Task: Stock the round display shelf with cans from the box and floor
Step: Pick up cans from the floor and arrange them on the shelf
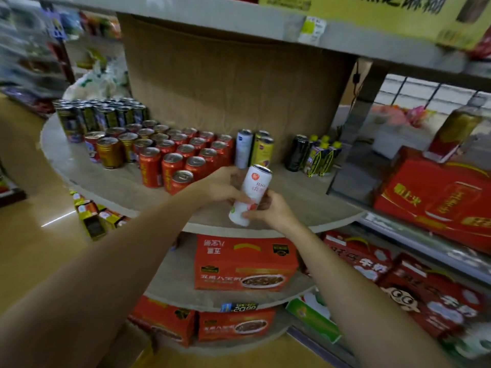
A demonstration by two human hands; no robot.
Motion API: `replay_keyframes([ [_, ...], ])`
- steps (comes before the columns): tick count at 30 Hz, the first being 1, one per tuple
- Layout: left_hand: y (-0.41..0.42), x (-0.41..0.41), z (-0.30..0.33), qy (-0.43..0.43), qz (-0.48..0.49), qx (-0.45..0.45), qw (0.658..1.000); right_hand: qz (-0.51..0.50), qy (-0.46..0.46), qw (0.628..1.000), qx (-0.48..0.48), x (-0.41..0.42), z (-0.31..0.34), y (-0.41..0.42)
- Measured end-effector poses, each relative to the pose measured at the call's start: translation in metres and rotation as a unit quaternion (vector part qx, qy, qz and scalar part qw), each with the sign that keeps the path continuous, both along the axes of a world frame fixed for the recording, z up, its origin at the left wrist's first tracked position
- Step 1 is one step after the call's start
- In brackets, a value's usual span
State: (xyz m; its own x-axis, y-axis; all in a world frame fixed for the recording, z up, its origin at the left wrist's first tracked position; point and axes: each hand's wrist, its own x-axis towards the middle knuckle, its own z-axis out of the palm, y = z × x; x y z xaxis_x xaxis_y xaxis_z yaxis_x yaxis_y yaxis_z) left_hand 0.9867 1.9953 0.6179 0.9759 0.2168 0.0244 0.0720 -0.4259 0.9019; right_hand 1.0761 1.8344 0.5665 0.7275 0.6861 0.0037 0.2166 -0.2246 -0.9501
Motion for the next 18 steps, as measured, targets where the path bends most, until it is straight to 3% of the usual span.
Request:
replay_keyframes([
  [12, -0.018, 0.180, -0.014, -0.003, 0.048, 0.085, 0.995, -0.093, -0.038, 0.995, -0.017, 0.168, -0.020, -0.015],
  [18, -0.002, 0.223, -0.013, 0.012, 0.120, 0.241, 0.963, -0.124, -0.108, 0.983, -0.082, 0.234, -0.033, 0.008],
])
